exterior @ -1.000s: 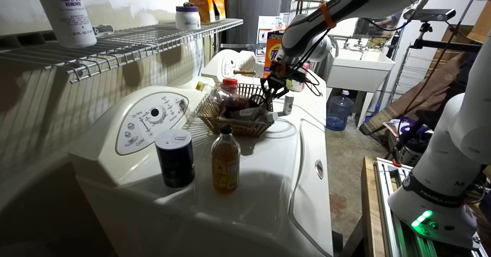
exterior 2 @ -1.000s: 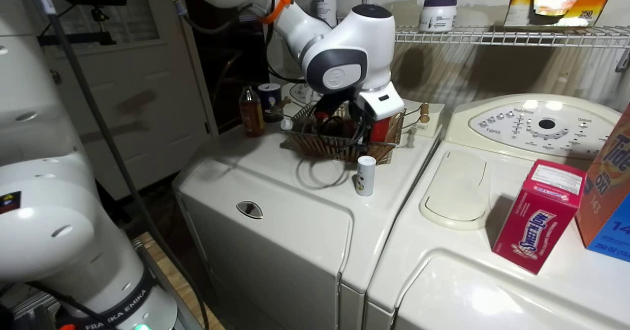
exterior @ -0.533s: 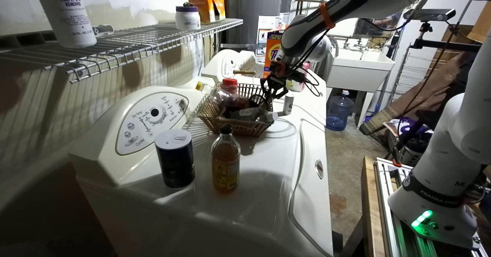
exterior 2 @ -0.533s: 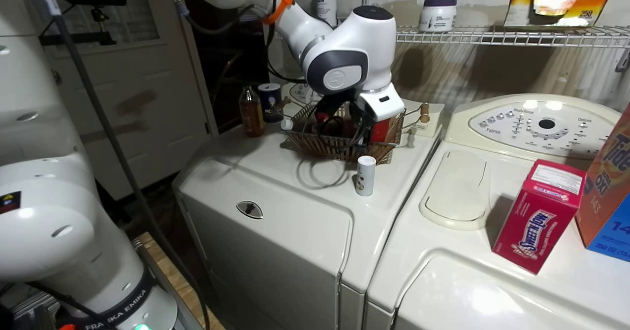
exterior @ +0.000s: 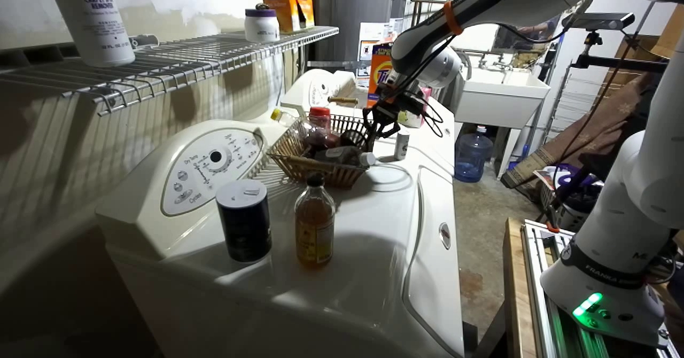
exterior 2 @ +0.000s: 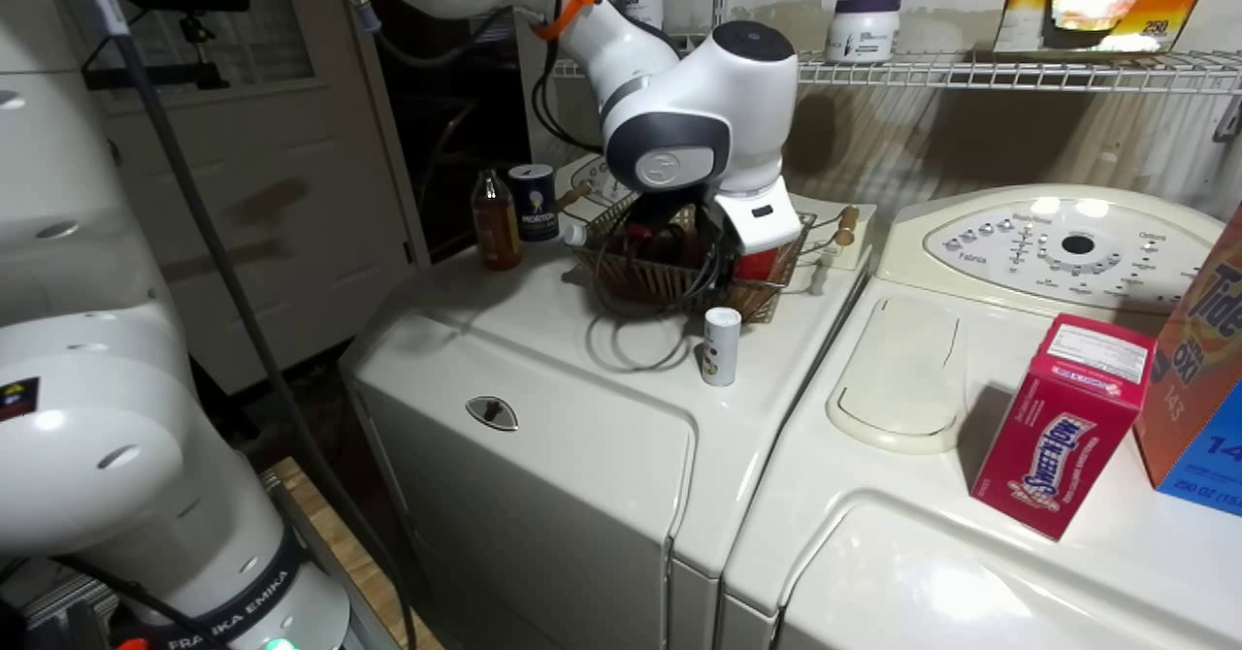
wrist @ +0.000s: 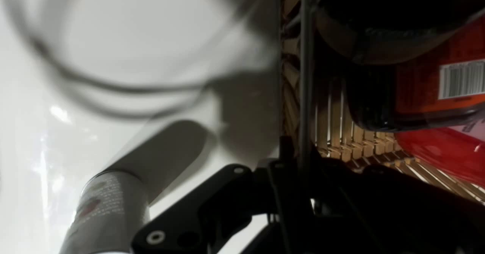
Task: Move the basket to the right.
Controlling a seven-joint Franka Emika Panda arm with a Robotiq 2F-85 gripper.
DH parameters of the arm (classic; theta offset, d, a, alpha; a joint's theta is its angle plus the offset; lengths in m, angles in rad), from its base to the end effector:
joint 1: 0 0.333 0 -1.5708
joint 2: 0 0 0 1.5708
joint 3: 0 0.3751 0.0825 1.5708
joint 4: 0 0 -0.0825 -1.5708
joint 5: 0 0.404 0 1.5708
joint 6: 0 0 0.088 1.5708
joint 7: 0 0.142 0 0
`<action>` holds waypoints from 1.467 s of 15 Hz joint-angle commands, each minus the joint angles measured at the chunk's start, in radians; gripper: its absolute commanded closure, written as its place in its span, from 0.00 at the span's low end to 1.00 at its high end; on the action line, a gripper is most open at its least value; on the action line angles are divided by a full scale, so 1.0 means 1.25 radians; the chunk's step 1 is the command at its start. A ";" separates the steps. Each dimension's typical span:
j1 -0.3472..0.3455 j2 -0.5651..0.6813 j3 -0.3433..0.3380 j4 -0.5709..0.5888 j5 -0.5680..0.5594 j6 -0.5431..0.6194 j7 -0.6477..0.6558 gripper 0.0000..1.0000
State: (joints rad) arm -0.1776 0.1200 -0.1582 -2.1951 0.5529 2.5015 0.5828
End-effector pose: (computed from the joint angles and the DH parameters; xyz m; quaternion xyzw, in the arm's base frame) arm 0.5637 -0.1876 0.3616 -0.7709 0.6058 -0.0699 0.1839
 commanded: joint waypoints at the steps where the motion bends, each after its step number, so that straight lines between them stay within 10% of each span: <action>1: -0.018 -0.029 -0.003 0.042 0.085 -0.049 -0.042 0.98; 22: -0.114 0.028 -0.133 0.271 0.034 -0.218 0.089 0.98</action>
State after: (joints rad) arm -0.2954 0.1399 -0.3090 -1.9704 0.5772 2.2814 0.5972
